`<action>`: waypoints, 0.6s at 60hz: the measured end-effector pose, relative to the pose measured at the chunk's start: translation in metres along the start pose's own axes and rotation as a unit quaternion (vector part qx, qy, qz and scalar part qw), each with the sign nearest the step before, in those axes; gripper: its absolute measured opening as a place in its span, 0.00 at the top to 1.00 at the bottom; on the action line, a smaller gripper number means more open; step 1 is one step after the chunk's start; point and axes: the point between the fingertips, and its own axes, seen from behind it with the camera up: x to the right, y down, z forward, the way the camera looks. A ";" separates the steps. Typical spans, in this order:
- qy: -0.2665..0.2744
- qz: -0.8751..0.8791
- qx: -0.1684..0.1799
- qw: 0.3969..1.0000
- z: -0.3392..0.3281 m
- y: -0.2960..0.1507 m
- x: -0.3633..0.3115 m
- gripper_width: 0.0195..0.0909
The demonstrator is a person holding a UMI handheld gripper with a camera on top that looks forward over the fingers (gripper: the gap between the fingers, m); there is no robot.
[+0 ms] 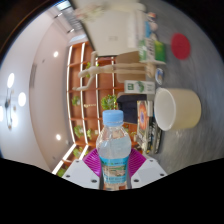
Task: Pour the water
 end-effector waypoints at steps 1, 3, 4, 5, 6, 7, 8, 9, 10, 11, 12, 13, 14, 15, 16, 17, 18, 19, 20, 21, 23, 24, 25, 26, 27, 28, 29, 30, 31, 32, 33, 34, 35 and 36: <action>0.008 -0.041 -0.003 0.999 -0.001 -0.001 -0.002 0.84; 0.013 -0.126 -0.006 0.992 -0.002 -0.006 -0.006 0.84; 0.017 -0.167 -0.006 0.986 -0.003 -0.009 -0.010 0.84; 0.023 -0.207 -0.007 0.978 -0.003 -0.012 -0.013 0.84; 0.027 -0.248 -0.005 0.968 -0.003 -0.017 -0.013 0.84; 0.039 -0.287 -0.006 0.957 -0.006 -0.019 -0.019 0.84; 0.046 -0.328 -0.005 0.943 -0.008 -0.023 -0.023 0.84; 0.049 -0.370 -0.003 0.928 -0.008 -0.030 -0.024 0.84; 0.057 -0.407 -0.001 0.911 -0.010 -0.035 -0.027 0.84; 0.067 -0.442 0.003 0.894 -0.011 -0.041 -0.029 0.84; 0.077 -0.474 0.007 0.877 -0.012 -0.048 -0.030 0.84; 0.087 -0.504 0.012 0.859 -0.013 -0.056 -0.031 0.84; 0.093 -0.533 0.019 0.840 -0.011 -0.068 -0.026 0.84; 0.106 -0.557 0.024 0.824 -0.016 -0.071 -0.032 0.84; 0.114 -0.579 0.031 0.807 -0.018 -0.079 -0.034 0.84; 0.122 -0.598 0.038 0.791 -0.019 -0.087 -0.036 0.84; 0.128 -0.616 0.044 0.776 -0.019 -0.099 -0.035 0.84; 0.135 -0.630 0.050 0.763 -0.020 -0.107 -0.036 0.84; 0.145 -0.643 0.054 0.750 -0.024 -0.109 -0.038 0.84; 0.151 -0.655 0.057 0.738 -0.023 -0.121 -0.035 0.84; 0.165 -0.674 0.063 0.717 -0.025 -0.134 -0.029 0.84; 0.173 -0.682 0.065 0.708 -0.025 -0.140 -0.027 0.84; 0.181 -0.689 0.066 0.699 -0.027 -0.147 -0.023 0.84; 0.191 -0.693 0.068 0.692 -0.029 -0.151 -0.021 0.84; 0.201 -0.696 0.068 0.686 -0.032 -0.155 -0.019 0.84; 0.205 -0.701 0.068 0.680 -0.030 -0.178 -0.005 0.84; 0.211 -0.704 0.068 0.675 -0.031 -0.185 0.000 0.84; 0.219 -0.704 0.068 0.672 -0.034 -0.184 -0.001 0.84; 0.226 -0.704 0.069 0.670 -0.036 -0.190 0.003 0.84; 0.232 -0.703 0.071 0.669 -0.037 -0.196 0.008 0.84; 0.238 -0.701 0.071 0.668 -0.039 -0.202 0.014 0.84; 0.243 -0.700 0.072 0.668 -0.040 -0.208 0.019 0.84; 0.247 -0.699 0.073 0.667 -0.041 -0.214 0.024 0.84; 0.251 -0.699 0.075 0.666 -0.041 -0.221 0.029 0.84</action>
